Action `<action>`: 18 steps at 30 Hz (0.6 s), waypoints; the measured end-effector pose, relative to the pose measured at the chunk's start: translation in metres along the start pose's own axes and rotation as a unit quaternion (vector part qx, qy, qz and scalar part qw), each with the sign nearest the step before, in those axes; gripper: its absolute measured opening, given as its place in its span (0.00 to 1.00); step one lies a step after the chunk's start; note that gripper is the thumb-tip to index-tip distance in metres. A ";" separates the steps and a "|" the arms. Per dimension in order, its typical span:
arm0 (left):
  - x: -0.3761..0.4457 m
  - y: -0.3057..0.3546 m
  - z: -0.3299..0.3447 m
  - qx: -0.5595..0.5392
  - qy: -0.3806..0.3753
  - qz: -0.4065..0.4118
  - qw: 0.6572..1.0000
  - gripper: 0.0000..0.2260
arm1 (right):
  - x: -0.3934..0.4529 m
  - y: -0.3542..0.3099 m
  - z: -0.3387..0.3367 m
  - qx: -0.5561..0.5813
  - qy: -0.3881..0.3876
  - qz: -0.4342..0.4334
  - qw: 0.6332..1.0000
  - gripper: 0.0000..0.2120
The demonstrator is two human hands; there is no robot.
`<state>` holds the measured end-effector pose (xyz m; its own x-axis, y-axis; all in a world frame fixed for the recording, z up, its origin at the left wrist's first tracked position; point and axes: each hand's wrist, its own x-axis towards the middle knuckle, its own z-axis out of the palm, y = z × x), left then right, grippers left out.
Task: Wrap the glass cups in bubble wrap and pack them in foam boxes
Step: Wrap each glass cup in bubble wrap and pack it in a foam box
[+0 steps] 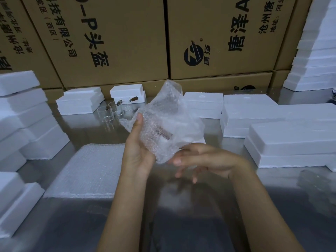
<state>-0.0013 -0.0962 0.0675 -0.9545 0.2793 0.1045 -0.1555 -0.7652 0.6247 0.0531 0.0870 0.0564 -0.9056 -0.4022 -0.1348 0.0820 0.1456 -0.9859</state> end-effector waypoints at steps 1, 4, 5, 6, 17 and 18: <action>0.000 -0.001 0.001 0.003 -0.001 -0.002 1.000 0.25 | 0.005 -0.001 0.008 -0.013 0.009 -0.006 1.000 0.18; 0.001 -0.004 0.002 0.011 -0.024 0.000 1.000 0.15 | 0.016 -0.009 0.015 0.037 0.191 -0.064 0.979 0.14; 0.001 -0.004 0.001 0.018 -0.035 0.003 0.999 0.13 | 0.018 -0.009 0.012 0.080 0.252 -0.087 0.960 0.12; 0.001 -0.005 0.002 0.029 -0.050 0.004 0.998 0.13 | 0.019 -0.009 0.006 0.117 0.296 -0.105 0.942 0.11; -0.008 -0.010 0.004 0.461 -0.103 -0.101 0.875 0.24 | 0.014 0.001 -0.019 0.007 0.423 -0.029 0.905 0.11; -0.008 -0.012 0.003 0.471 -0.095 -0.091 0.872 0.21 | 0.016 0.004 -0.019 -0.016 0.419 -0.024 0.908 0.10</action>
<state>0.0089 -0.0872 0.0618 -0.8624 0.5062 0.0080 0.0636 0.0927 0.9937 0.0308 0.0981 0.0526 -0.9075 0.4177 0.0444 0.0339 0.1782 -0.9834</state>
